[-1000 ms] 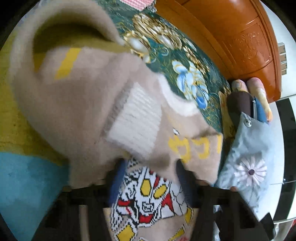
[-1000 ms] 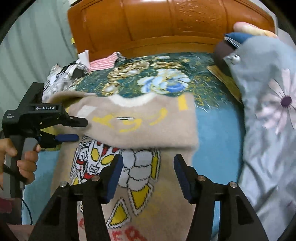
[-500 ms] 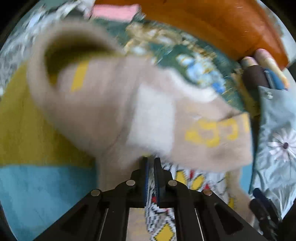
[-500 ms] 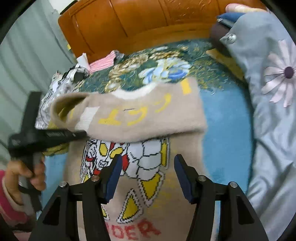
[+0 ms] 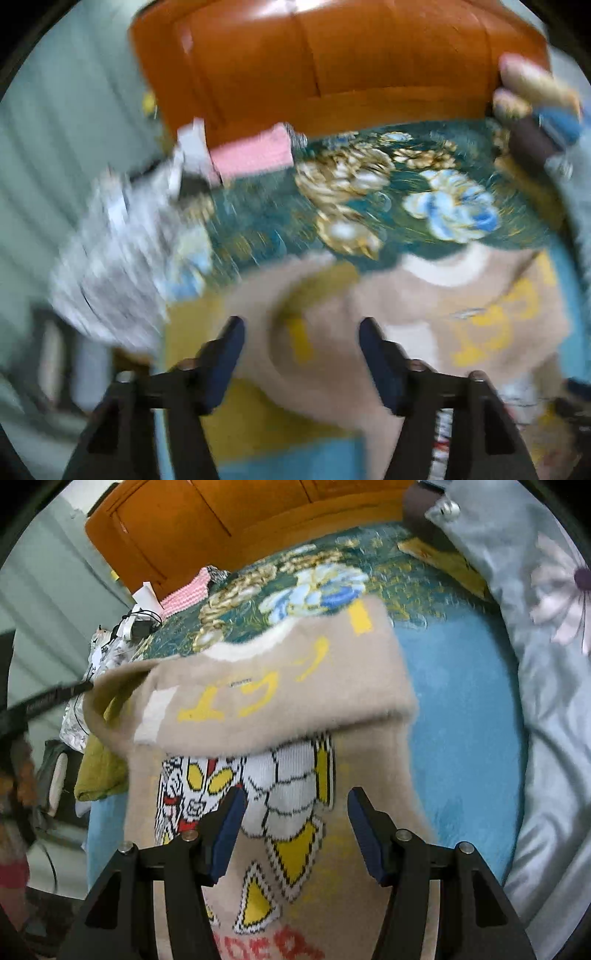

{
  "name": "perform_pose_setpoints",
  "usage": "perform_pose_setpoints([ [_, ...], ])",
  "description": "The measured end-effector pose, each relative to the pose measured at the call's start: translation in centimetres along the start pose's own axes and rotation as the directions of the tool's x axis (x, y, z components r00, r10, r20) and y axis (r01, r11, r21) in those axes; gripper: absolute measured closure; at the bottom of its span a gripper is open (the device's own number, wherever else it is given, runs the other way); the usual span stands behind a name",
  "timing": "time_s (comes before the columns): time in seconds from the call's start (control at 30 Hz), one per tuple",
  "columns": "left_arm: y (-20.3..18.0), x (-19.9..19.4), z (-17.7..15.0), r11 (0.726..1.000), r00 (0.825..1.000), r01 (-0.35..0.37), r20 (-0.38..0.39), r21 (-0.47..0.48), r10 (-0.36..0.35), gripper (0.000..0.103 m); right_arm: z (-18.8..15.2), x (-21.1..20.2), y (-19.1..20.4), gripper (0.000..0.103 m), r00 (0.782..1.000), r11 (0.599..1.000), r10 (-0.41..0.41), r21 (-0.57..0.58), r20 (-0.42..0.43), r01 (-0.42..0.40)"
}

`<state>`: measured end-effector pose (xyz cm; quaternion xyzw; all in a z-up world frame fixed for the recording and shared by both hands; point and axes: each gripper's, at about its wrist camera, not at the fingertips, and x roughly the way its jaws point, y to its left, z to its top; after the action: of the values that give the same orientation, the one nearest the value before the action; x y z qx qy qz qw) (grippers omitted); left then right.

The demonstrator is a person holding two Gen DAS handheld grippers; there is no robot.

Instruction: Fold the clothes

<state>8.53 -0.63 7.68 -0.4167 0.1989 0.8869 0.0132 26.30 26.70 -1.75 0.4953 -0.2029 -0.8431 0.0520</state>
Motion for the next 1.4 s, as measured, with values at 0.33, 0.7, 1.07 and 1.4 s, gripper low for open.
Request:
perform_pose_setpoints([
  [0.33, -0.6, 7.2, 0.5, 0.982, 0.978, -0.137, -0.139, 0.127, 0.154, 0.034, -0.3, -0.1, -0.3, 0.039, 1.000, 1.000, 0.013, 0.027, -0.019, -0.012],
  [0.7, 0.8, 9.7, 0.2, 0.993, 0.967, -0.117, -0.223, 0.033, 0.121, 0.091, -0.5, 0.2, -1.0, 0.039, 0.999, 0.997, 0.023, 0.068, -0.035, -0.021],
  [1.07, 2.1, -0.3, 2.7, 0.726, 0.801, 0.591, 0.147, -0.352, -0.581, 0.092, -0.9, 0.1, -1.3, 0.039, 0.999, 0.997, 0.030, 0.079, -0.035, -0.027],
  [1.4, -13.9, 1.1, -0.6, 0.802, 0.789, 0.588, -0.142, -0.111, -0.598, 0.092, -1.2, -0.6, -1.5, 0.039, 0.999, 0.995, 0.036, 0.096, -0.025, -0.033],
])
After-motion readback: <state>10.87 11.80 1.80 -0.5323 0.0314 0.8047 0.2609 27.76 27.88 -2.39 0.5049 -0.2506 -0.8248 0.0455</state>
